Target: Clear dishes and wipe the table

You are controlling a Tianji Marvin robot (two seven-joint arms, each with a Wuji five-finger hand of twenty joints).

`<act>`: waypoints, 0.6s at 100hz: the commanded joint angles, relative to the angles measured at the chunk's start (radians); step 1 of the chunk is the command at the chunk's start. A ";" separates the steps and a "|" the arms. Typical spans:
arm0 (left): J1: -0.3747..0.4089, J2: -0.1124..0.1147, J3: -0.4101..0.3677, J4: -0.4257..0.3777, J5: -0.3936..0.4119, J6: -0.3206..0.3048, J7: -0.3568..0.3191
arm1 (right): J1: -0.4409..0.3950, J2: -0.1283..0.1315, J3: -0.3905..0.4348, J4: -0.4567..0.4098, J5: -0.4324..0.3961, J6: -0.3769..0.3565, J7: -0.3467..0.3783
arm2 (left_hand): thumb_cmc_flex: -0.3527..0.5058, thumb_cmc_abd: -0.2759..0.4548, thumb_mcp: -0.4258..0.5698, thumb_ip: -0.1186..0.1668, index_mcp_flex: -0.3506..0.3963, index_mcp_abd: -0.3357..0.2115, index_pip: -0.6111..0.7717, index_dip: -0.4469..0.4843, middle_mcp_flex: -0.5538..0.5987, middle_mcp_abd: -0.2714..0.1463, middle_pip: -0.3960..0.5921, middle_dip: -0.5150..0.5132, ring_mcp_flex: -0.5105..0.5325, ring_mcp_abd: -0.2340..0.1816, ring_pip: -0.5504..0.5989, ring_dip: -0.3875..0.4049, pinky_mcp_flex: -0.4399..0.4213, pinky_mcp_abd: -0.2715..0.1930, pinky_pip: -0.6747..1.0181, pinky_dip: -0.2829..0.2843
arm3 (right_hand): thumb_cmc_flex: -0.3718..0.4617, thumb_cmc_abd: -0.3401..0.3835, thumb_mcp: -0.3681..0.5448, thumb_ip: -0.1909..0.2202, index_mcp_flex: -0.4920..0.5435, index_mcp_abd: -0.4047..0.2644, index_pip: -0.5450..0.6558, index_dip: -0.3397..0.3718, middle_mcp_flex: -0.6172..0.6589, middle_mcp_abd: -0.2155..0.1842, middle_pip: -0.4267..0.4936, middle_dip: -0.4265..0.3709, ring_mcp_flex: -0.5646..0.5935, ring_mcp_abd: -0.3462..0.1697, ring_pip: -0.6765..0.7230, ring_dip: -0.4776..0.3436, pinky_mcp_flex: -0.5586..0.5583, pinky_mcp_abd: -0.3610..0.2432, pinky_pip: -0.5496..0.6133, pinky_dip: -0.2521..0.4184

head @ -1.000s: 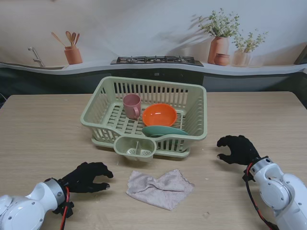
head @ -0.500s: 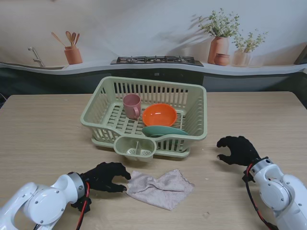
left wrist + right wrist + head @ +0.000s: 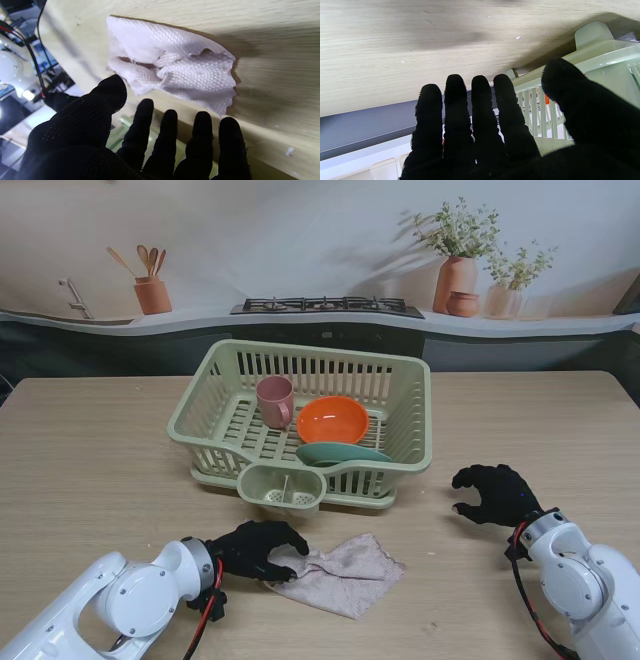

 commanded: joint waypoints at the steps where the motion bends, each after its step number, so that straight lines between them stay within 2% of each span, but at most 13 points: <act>1: -0.010 -0.006 0.012 0.004 0.000 0.005 -0.029 | -0.006 -0.002 -0.002 -0.005 -0.004 0.000 0.015 | -0.026 -0.038 0.041 -0.044 -0.041 -0.020 0.051 -0.003 -0.031 -0.040 0.009 -0.014 0.003 -0.024 -0.002 -0.001 -0.005 0.014 0.004 -0.006 | -0.010 -0.021 -0.008 0.030 0.018 0.012 -0.003 0.005 -0.020 0.004 -0.009 -0.012 -0.023 0.010 -0.012 -0.010 -0.011 0.028 -0.009 -0.008; 32: -0.074 -0.007 0.112 0.030 -0.025 0.089 -0.022 | -0.005 -0.002 -0.003 -0.006 -0.001 -0.001 0.019 | -0.028 -0.039 0.043 -0.044 -0.064 -0.030 0.058 -0.031 -0.068 -0.055 -0.004 -0.020 -0.020 -0.044 -0.023 -0.010 -0.017 0.038 -0.015 -0.015 | -0.011 -0.019 -0.007 0.030 0.021 0.011 0.004 0.009 -0.020 0.003 -0.009 -0.012 -0.022 0.010 -0.011 -0.010 -0.011 0.028 -0.010 -0.007; 60: -0.144 -0.001 0.176 0.082 -0.011 0.064 -0.037 | -0.007 -0.002 -0.007 -0.006 0.004 0.003 0.022 | -0.024 -0.047 0.054 -0.043 -0.061 -0.070 0.076 -0.038 -0.098 -0.059 -0.009 -0.025 -0.025 -0.051 -0.029 -0.006 -0.022 0.051 -0.030 -0.023 | -0.012 -0.018 -0.006 0.030 0.030 0.009 0.011 0.014 -0.018 0.004 -0.013 -0.014 -0.022 0.011 -0.012 -0.010 -0.013 0.028 -0.011 -0.006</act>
